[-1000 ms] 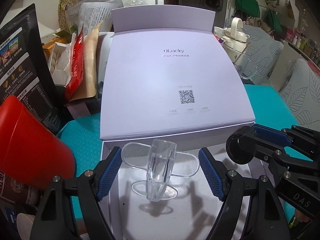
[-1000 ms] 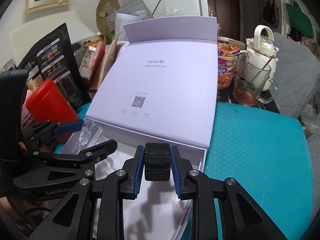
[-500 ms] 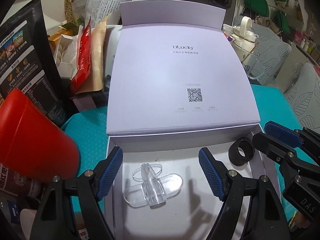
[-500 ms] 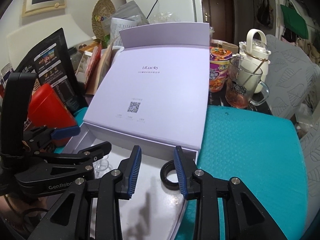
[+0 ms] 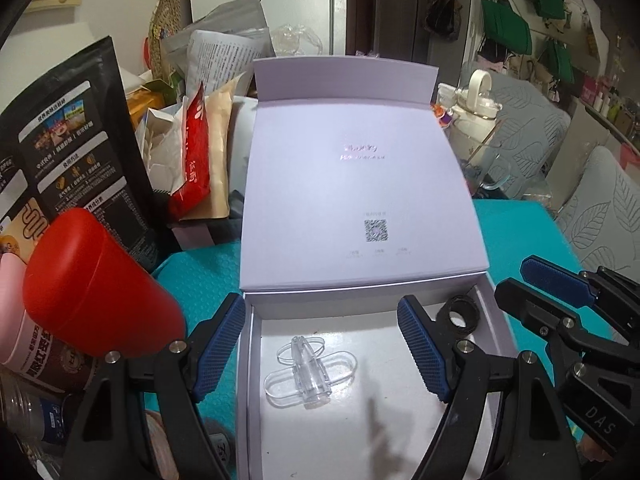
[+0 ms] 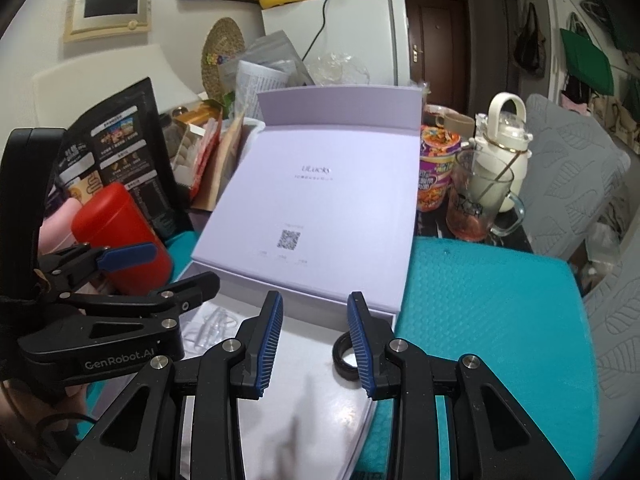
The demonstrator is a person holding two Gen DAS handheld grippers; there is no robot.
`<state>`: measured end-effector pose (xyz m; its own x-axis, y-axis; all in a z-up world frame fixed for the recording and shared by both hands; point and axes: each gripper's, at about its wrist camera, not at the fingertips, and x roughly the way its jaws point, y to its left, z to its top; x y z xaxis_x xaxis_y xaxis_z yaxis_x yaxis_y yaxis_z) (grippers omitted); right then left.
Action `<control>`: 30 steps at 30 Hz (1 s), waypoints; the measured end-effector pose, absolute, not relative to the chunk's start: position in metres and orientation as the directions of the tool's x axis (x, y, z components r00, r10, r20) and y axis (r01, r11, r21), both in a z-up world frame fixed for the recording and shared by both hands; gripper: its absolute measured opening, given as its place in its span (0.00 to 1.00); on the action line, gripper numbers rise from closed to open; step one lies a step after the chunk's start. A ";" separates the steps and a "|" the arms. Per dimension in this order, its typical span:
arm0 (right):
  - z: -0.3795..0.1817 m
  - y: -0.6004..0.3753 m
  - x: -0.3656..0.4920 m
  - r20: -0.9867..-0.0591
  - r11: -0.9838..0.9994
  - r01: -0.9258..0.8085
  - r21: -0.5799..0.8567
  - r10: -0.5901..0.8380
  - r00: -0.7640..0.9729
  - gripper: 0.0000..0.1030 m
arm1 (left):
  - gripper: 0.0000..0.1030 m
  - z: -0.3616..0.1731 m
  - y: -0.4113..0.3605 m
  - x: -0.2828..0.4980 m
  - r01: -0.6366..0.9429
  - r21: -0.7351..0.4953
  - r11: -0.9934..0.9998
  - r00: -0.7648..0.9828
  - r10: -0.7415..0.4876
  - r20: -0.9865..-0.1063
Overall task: Organize rigid objects
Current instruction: 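Open the left gripper releasing the clear piece while the right releases the ring in the box, then withdraw both grippers from the box back toward the hair clips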
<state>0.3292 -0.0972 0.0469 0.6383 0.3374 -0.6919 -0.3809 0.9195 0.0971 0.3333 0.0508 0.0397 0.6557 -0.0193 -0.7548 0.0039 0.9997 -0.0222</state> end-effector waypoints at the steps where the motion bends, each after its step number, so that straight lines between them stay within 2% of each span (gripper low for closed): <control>1: 0.052 -0.098 0.326 -0.684 0.921 -0.378 0.094 0.336 0.648 0.32 | 0.76 0.045 0.051 0.329 0.011 -0.034 0.999 0.661 -0.033 -0.750; 17: 0.140 -0.115 0.237 -0.562 0.927 -0.369 0.063 0.339 0.754 0.32 | 0.76 0.132 0.033 0.244 0.035 -0.020 0.999 0.783 -0.040 -0.621; 30: 0.177 -0.126 0.151 -0.503 0.932 -0.363 0.017 0.322 0.802 0.34 | 0.76 0.173 0.024 0.159 0.056 -0.003 0.998 0.845 -0.049 -0.533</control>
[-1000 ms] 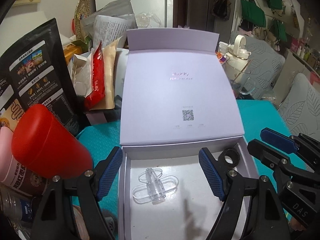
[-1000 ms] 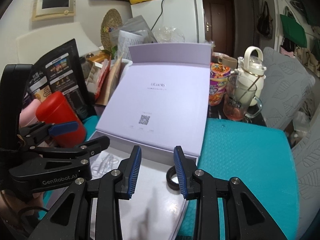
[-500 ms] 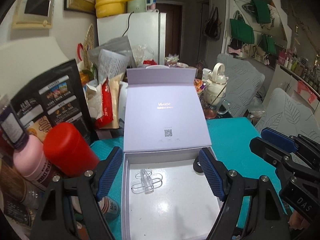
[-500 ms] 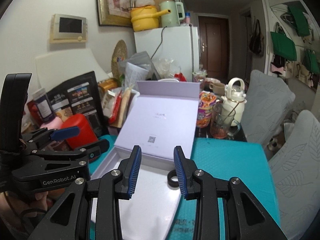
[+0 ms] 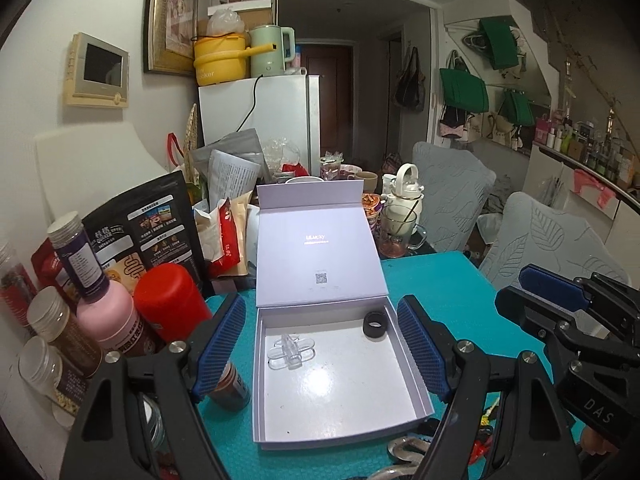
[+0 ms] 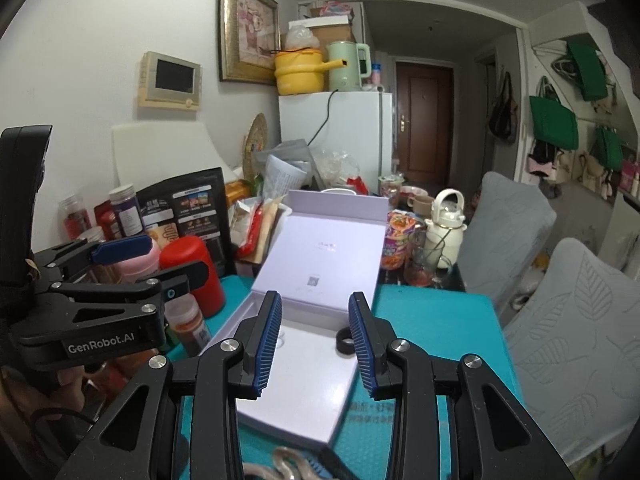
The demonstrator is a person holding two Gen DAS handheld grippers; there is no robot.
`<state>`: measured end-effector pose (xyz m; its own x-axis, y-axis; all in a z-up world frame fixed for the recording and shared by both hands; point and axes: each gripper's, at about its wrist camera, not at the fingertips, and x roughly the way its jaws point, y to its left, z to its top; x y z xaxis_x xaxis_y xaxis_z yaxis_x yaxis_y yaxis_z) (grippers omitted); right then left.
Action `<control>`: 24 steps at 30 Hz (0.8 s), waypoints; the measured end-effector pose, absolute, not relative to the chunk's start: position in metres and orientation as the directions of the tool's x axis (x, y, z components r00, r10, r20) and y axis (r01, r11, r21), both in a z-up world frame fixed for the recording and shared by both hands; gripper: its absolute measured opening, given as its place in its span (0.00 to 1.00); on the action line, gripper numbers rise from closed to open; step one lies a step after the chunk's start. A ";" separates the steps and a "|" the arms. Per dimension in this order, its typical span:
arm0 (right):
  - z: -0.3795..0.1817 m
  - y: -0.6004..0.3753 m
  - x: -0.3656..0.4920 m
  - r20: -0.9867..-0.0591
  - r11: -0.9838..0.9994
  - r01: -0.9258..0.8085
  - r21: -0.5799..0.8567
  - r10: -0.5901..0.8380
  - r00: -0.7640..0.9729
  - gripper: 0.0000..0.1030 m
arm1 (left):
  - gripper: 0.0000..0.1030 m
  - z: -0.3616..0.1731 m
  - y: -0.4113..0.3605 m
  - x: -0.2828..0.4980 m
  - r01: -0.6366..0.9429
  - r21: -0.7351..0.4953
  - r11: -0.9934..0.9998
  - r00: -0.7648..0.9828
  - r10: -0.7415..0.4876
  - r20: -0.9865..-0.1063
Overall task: Organize rigid objects
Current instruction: 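Withdraw both grippers from the box back toward the hair clips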
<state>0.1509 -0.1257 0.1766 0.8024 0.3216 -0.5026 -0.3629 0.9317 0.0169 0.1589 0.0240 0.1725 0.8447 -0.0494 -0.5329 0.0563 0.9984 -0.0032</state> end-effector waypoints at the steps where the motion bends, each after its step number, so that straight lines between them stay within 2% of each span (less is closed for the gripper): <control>1: 0.178 -0.126 0.146 -0.499 0.933 -0.360 0.014 0.319 0.806 0.34 | 0.76 0.173 0.023 0.153 0.059 -0.004 0.998 0.846 -0.052 -0.531; 12: 0.179 -0.127 0.083 -0.485 0.936 -0.351 0.000 0.307 0.819 0.34 | 0.77 0.171 0.016 0.090 0.082 0.024 0.996 0.865 -0.059 -0.499; 16: 0.172 -0.126 0.068 -0.491 0.936 -0.353 -0.004 0.306 0.816 0.35 | 0.86 0.162 0.017 0.072 0.096 0.018 0.995 0.861 -0.074 -0.503; 24: 0.145 -0.125 0.047 -0.525 0.939 -0.343 -0.007 0.289 0.801 0.39 | 0.86 0.130 0.019 0.053 0.094 -0.014 0.995 0.836 -0.086 -0.542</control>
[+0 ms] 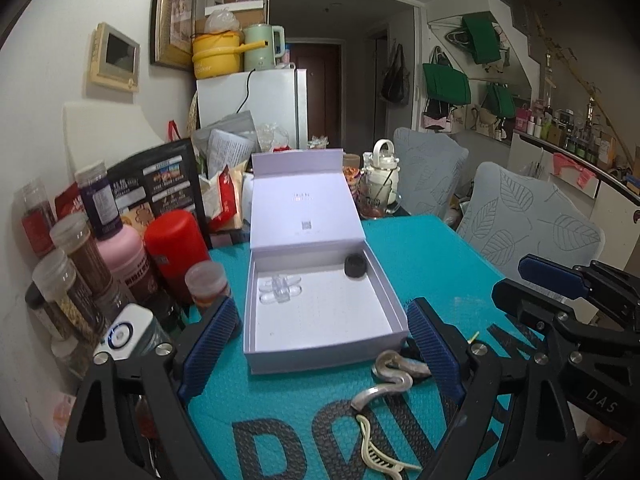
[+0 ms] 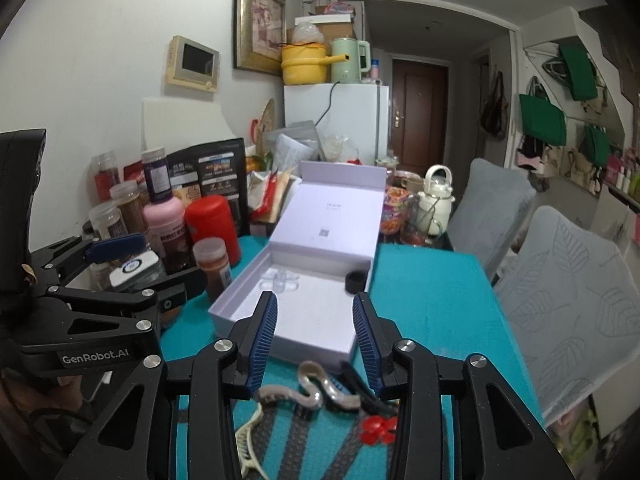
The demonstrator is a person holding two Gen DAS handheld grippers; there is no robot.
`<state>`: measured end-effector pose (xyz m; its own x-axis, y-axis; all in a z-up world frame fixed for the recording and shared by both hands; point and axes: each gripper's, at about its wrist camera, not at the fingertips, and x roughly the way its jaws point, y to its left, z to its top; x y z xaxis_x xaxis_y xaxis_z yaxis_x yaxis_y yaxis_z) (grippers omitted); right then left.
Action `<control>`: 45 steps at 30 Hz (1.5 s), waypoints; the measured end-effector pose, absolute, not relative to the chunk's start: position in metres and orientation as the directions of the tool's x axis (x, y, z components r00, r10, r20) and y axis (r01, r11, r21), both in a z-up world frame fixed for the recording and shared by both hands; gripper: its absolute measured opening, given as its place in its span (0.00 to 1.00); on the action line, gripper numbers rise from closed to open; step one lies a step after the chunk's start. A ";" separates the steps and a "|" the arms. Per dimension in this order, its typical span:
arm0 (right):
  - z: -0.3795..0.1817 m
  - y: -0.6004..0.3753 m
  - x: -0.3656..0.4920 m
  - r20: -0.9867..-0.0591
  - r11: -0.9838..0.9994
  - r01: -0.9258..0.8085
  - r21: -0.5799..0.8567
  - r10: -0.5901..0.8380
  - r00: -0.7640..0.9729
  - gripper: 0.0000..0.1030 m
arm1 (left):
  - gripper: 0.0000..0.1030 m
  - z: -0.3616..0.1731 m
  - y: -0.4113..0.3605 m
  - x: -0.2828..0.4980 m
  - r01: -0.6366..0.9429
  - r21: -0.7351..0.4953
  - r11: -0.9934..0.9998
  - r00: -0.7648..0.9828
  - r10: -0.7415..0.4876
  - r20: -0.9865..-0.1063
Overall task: Organize rigid objects
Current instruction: 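Withdraw both grippers from the box back toward the hair clips, then lower the left gripper onto the cream hair claw clip and close it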
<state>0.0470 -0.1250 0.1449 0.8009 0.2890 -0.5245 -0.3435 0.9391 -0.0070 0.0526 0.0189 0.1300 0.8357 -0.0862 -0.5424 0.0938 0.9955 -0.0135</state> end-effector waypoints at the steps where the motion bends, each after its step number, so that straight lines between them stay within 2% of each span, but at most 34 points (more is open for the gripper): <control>1: 0.141 -0.125 0.045 -0.529 0.940 -0.342 -0.005 0.288 0.798 0.42 | 0.86 0.125 0.020 0.050 0.093 -0.019 0.995 0.831 -0.088 -0.549; 5: 0.128 -0.126 0.037 -0.540 0.940 -0.341 -0.002 0.286 0.792 0.58 | 0.86 0.114 0.020 0.039 0.082 -0.016 0.997 0.821 -0.076 -0.566; 10: 0.114 -0.129 0.026 -0.545 0.943 -0.333 0.005 0.282 0.790 0.66 | 0.86 0.104 0.018 0.026 0.088 -0.007 0.996 0.817 -0.076 -0.571; 19: 0.093 -0.137 0.014 -0.572 0.945 -0.327 0.026 0.283 0.770 0.67 | 0.86 0.078 0.016 0.019 0.131 -0.053 0.990 0.771 -0.136 -0.623; 28: 0.066 -0.152 0.006 -0.582 0.964 -0.264 0.010 0.220 0.782 0.67 | 0.86 0.047 0.014 0.019 0.171 -0.117 0.978 0.714 -0.205 -0.669; 35: 0.043 -0.169 0.001 -0.602 0.974 -0.222 0.029 0.195 0.774 0.67 | 0.86 0.025 0.008 0.020 0.182 -0.087 0.979 0.705 -0.192 -0.682; 45: 0.011 -0.190 0.006 -0.652 0.980 -0.189 0.060 0.181 0.736 0.67 | 0.86 -0.013 -0.018 0.029 0.227 -0.100 0.969 0.614 -0.223 -0.757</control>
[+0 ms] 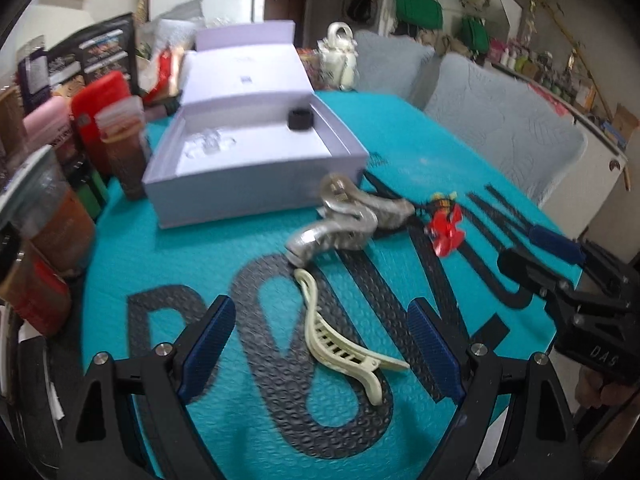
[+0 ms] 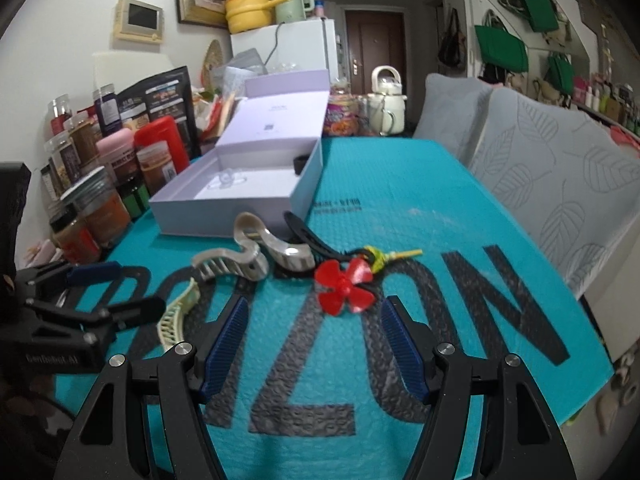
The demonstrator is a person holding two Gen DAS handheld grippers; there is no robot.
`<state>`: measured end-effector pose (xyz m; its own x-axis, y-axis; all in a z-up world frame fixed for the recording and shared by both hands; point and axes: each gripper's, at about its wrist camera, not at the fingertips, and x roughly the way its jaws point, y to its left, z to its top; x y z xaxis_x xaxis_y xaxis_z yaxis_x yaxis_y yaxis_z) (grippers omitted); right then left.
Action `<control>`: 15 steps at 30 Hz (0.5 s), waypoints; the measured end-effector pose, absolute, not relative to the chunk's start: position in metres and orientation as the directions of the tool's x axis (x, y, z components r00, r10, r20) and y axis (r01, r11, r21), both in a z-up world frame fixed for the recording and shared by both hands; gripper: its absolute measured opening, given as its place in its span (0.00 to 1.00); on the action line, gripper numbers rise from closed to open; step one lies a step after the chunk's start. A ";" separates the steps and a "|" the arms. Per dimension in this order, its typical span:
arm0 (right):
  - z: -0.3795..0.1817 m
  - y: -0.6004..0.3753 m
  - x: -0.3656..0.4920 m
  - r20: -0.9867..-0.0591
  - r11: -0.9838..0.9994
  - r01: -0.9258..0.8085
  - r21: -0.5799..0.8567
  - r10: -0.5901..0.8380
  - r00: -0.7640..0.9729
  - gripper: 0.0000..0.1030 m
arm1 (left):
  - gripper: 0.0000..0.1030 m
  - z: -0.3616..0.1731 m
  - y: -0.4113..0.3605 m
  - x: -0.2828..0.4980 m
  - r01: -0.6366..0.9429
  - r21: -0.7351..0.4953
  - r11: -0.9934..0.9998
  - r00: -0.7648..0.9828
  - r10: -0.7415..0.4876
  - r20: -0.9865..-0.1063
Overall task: Organize rigid objects
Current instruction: 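Lower the left gripper onto the cream hair claw clip and close it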
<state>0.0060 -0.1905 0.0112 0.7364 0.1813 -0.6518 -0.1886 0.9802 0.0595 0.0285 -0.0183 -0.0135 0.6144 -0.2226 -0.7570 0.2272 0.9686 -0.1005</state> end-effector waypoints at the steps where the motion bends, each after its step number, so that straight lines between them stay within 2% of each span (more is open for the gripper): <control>1: 0.009 -0.192 0.007 -0.654 0.981 -0.185 0.061 0.179 0.734 0.67 | 0.86 -0.017 -0.021 0.029 0.233 -0.099 0.967 0.605 -0.224 -0.764; 15: -0.010 -0.208 0.016 -0.689 0.985 -0.145 0.097 0.171 0.704 0.67 | 0.86 -0.056 -0.040 0.033 0.248 -0.076 0.966 0.515 -0.198 -0.834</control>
<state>0.0162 -0.2081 -0.0099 0.7041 0.1711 -0.6892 -0.1446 0.9847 0.0968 0.0327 -0.0399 -0.0563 0.5146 -0.1978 -0.8343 0.2485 0.9657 -0.0757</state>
